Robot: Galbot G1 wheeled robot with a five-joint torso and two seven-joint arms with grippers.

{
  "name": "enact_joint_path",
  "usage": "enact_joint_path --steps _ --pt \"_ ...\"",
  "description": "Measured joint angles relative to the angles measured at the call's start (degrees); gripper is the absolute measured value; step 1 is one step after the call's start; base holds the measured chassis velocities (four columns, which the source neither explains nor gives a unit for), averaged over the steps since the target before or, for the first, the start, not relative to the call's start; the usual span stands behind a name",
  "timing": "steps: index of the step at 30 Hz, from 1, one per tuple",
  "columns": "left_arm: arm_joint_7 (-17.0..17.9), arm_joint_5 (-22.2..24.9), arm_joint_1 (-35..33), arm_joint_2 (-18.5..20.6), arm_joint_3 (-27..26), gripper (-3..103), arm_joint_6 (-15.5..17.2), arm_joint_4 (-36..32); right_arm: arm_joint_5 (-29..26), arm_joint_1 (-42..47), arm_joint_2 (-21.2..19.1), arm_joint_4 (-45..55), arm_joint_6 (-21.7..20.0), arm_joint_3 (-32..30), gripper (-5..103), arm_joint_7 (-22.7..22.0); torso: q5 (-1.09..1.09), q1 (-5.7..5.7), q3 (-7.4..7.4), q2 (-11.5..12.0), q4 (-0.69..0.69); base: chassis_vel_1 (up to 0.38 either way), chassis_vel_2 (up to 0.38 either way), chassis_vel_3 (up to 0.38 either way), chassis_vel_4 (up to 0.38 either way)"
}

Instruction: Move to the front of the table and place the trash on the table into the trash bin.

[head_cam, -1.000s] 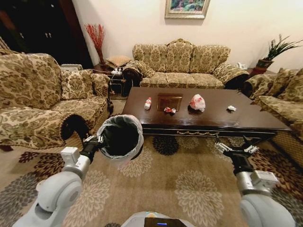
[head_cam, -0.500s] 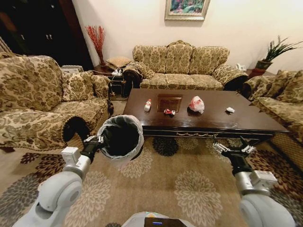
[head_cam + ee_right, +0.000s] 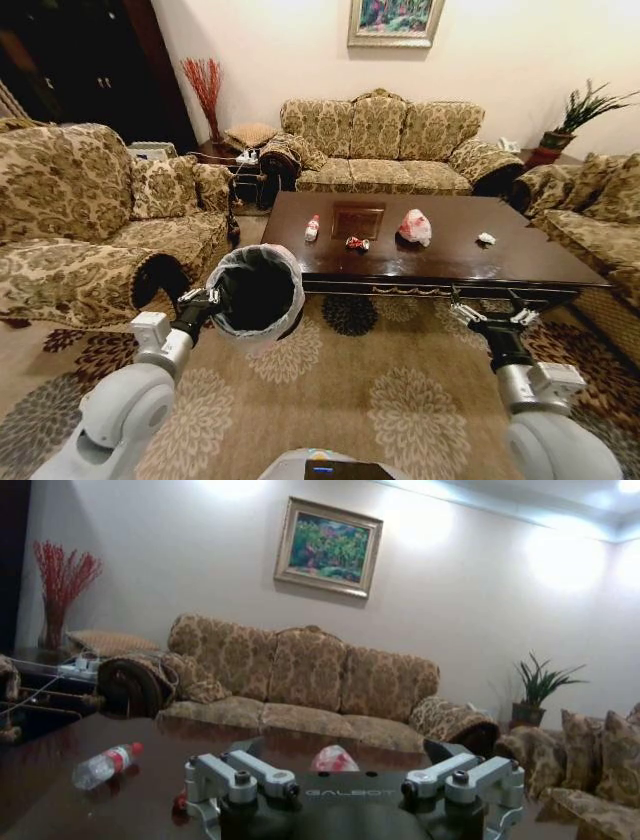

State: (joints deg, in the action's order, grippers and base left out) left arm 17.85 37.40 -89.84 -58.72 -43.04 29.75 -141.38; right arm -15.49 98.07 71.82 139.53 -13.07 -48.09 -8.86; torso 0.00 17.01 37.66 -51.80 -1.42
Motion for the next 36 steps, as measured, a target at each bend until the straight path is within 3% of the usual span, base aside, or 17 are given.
enact_joint_path --steps 36 --pt "-0.1 -1.9 -0.6 -1.4 1.5 3 -0.2 0.5 0.1 -0.1 0.4 -1.7 2.1 0.3 100 1.1 0.0 4.41 5.44 -9.8 -0.01 -0.045 0.082 0.081 -0.05"
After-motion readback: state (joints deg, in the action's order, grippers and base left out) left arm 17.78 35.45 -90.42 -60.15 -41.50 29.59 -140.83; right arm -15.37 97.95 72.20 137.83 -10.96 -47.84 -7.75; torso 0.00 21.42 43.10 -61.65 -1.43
